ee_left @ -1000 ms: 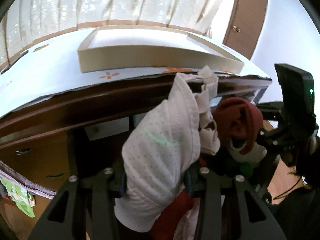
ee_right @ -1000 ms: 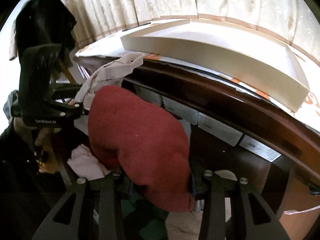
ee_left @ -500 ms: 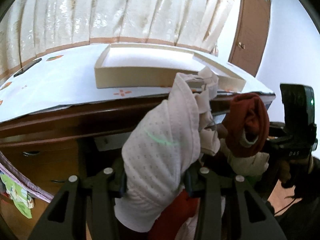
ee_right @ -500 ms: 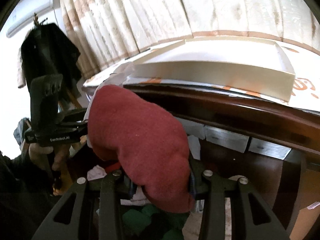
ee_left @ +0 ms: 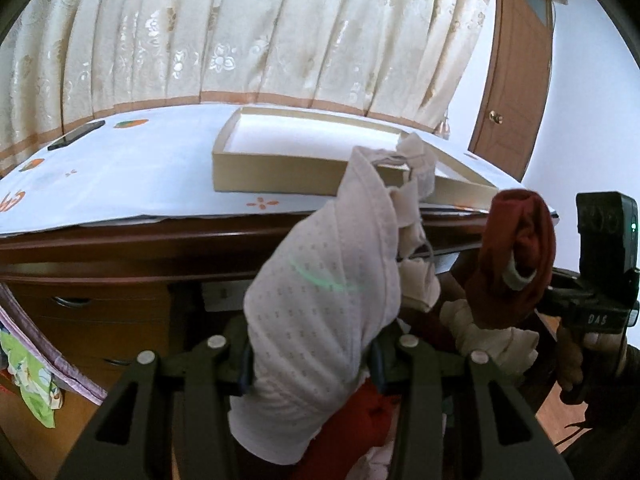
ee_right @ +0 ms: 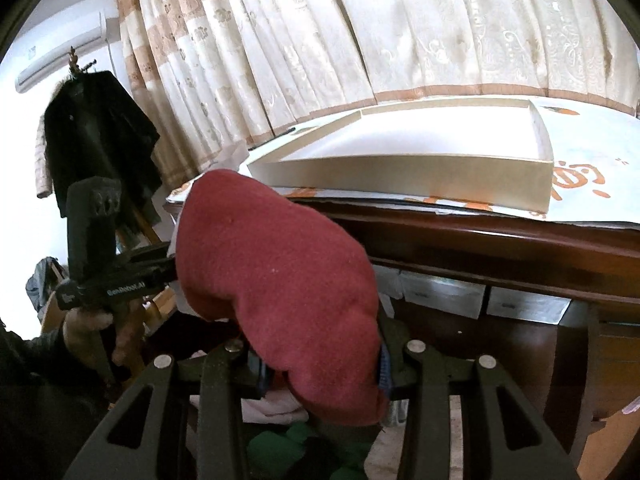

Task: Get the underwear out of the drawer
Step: 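Lift both garments out of the drawer and carry them over the beige tray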

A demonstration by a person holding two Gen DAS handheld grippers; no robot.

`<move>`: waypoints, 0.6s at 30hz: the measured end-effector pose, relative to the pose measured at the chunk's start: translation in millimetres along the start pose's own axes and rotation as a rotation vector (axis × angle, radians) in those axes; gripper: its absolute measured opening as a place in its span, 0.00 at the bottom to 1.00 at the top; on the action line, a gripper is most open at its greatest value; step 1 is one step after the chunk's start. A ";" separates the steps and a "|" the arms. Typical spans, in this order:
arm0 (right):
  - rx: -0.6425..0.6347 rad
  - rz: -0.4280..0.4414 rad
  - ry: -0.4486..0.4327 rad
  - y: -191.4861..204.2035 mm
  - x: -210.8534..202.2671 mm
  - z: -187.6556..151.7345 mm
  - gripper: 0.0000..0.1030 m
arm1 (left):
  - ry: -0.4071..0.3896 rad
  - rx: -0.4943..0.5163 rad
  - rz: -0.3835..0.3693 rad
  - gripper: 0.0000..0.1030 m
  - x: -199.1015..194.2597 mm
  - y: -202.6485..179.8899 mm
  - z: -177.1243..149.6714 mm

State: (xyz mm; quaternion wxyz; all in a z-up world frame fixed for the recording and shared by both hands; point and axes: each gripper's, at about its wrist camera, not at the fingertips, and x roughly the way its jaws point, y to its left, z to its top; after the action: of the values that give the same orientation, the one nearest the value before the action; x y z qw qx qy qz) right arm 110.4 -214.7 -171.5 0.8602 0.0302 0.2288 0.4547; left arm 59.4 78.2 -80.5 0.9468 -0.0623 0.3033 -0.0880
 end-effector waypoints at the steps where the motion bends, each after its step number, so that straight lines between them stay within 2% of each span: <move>1: 0.008 0.004 -0.005 -1.2 -0.9 -0.1 0.41 | -0.003 -0.001 0.002 0.41 0.0 -0.7 -0.6; 14: 0.056 0.022 -0.074 -7.8 -12.5 0.9 0.41 | -0.083 0.003 0.020 0.41 -9.3 -11.2 -0.3; 18: 0.105 0.030 -0.087 -12.7 -14.0 2.5 0.41 | -0.089 0.000 0.009 0.41 -9.5 -14.5 5.0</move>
State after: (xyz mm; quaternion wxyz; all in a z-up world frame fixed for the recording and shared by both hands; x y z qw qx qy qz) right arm 114.5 -232.9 -167.5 0.8597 0.0982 0.2141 0.4532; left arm 52.8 66.3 -68.6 0.9597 -0.0647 0.2610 -0.0811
